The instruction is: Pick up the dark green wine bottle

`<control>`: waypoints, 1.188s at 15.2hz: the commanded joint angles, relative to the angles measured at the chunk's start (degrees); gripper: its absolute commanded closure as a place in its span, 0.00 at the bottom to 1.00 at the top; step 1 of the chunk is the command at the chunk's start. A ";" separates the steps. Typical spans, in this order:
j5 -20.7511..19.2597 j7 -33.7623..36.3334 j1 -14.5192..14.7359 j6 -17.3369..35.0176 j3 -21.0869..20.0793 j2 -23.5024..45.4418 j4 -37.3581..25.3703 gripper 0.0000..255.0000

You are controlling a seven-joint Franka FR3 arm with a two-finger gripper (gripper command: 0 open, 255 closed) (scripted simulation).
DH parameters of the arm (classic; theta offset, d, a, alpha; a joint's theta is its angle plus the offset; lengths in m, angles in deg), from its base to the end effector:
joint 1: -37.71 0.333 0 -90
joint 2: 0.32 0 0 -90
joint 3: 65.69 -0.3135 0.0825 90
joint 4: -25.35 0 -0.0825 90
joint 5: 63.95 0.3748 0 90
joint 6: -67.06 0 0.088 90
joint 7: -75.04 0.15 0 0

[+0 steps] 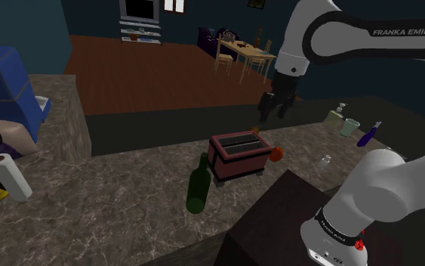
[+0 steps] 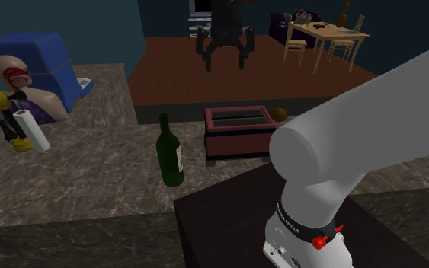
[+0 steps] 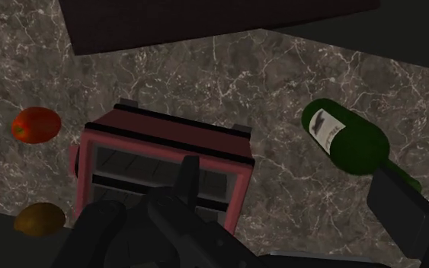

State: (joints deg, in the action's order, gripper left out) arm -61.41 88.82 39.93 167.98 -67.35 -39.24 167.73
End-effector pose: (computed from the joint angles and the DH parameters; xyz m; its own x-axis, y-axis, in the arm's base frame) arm 0.3311 0.0286 0.4679 0.9811 -0.1873 -0.0492 -0.1882 -0.9820 -0.0136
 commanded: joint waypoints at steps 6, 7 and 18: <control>2.80 6.52 2.18 11.29 -5.75 11.45 -0.49 0.00; 2.97 7.43 2.41 12.81 -6.50 13.36 -0.92 0.00; 0.10 18.73 4.33 26.38 -13.38 36.72 -10.73 0.00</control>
State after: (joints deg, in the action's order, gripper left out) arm -60.68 106.30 44.03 193.24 -80.20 -4.89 158.25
